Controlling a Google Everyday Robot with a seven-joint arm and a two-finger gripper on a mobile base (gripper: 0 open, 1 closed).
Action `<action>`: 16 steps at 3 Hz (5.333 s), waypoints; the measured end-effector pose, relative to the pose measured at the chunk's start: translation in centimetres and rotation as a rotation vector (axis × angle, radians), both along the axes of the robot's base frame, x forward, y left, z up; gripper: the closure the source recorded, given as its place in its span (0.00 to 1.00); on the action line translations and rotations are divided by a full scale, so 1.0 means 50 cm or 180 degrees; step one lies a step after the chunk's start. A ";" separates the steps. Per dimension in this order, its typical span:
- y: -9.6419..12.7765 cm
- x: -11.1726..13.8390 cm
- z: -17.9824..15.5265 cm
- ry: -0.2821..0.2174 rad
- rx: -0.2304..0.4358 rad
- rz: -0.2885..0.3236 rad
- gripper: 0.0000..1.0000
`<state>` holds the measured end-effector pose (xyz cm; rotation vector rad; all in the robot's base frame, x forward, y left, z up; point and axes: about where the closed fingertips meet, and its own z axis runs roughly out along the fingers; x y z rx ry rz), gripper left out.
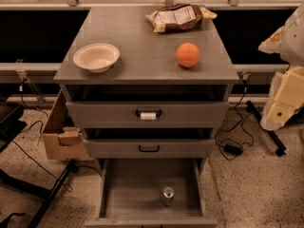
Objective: Pick redbull can from bottom drawer and place on counter
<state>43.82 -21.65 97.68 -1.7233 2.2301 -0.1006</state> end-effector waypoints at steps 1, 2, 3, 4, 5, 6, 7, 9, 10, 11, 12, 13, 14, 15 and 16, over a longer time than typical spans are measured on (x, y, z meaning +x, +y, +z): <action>0.000 0.000 0.000 0.0000 0.0000 0.0000 0.00; 0.013 -0.002 -0.034 -0.0039 0.0228 -0.0095 0.00; 0.066 -0.049 -0.094 -0.0116 0.0719 -0.0221 0.00; 0.160 -0.116 -0.219 -0.0194 0.1290 -0.0113 0.00; 0.226 -0.136 -0.351 -0.0183 0.1785 -0.0064 0.00; 0.261 -0.113 -0.352 -0.0401 0.1963 -0.0022 0.00; 0.259 -0.112 -0.351 -0.0406 0.1958 -0.0022 0.00; 0.274 -0.069 -0.479 -0.0434 0.2275 -0.0047 0.00; 0.254 -0.008 -0.567 -0.0663 0.2461 -0.0008 0.00; 0.224 0.052 -0.667 -0.0748 0.2610 0.0055 0.00; 0.177 0.129 -0.836 -0.0599 0.2768 -0.0038 0.00; 0.178 0.128 -0.841 -0.0592 0.2770 -0.0050 0.00; 0.182 0.116 -0.911 -0.0485 0.2803 -0.0223 0.00; 0.169 0.111 -1.022 -0.0342 0.2780 -0.0337 0.00; 0.148 0.116 -1.153 -0.0188 0.2777 -0.0393 0.00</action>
Offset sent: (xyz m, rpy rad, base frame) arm -0.0014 0.0277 -0.0803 0.3434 -0.0400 -0.1420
